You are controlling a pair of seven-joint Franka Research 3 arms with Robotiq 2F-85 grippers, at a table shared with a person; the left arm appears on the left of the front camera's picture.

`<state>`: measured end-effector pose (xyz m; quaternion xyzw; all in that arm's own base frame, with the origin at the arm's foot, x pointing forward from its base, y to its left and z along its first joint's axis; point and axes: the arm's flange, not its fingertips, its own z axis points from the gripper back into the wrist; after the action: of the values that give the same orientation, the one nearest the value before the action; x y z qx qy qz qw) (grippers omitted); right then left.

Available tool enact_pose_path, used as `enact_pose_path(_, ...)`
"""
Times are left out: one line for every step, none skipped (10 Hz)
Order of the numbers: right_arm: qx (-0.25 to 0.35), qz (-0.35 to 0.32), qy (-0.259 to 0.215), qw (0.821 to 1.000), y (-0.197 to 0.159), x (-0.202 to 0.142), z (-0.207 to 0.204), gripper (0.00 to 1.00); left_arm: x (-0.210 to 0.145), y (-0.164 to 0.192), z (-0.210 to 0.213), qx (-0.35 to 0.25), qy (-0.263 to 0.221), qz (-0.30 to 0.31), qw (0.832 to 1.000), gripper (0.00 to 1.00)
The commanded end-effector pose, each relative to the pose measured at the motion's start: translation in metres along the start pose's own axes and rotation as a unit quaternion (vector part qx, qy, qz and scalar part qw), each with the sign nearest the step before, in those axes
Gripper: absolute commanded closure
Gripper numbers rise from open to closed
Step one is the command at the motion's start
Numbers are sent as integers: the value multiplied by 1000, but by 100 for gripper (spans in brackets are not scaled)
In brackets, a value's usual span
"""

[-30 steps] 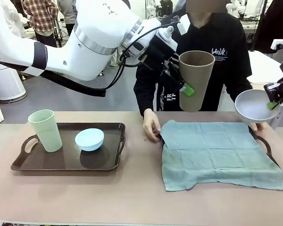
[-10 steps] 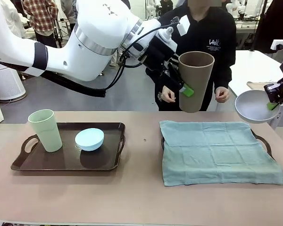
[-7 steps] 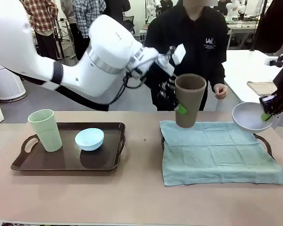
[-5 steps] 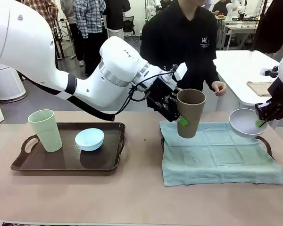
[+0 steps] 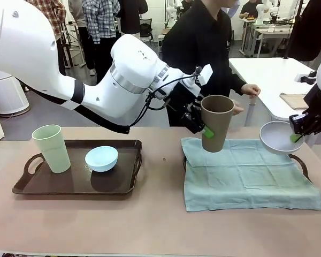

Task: Set up a tray with a mat and arrange the tableware.
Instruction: Place the Picnic Bowl and Reusable plastic cup back onto the Handle tray in front of the human's position.

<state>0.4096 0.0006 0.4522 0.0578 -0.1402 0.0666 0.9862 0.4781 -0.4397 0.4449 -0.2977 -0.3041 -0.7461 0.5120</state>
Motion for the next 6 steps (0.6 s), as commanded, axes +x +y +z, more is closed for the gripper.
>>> enact_pose_path(0,-8,23,1000,3,14,-27,95,-15,6,-22,9,-6,-11,1000,15)
enact_pose_path(1,-7,30,1000,4,18,-36,95,-22,12,-28,14,-2,-17,1000,15)
enact_pose_path(8,-12,39,999,2,20,-46,95,-27,14,-35,18,4,-26,1000,15)
enact_pose_path(18,-10,41,999,0,21,-54,95,-33,15,-43,17,4,-34,999,15)
enact_pose_path(28,-5,38,999,-3,24,-59,95,-37,19,-50,13,3,-42,999,15)
enact_pose_path(31,1,36,999,-3,26,-66,95,-40,21,-56,10,5,-46,999,15)
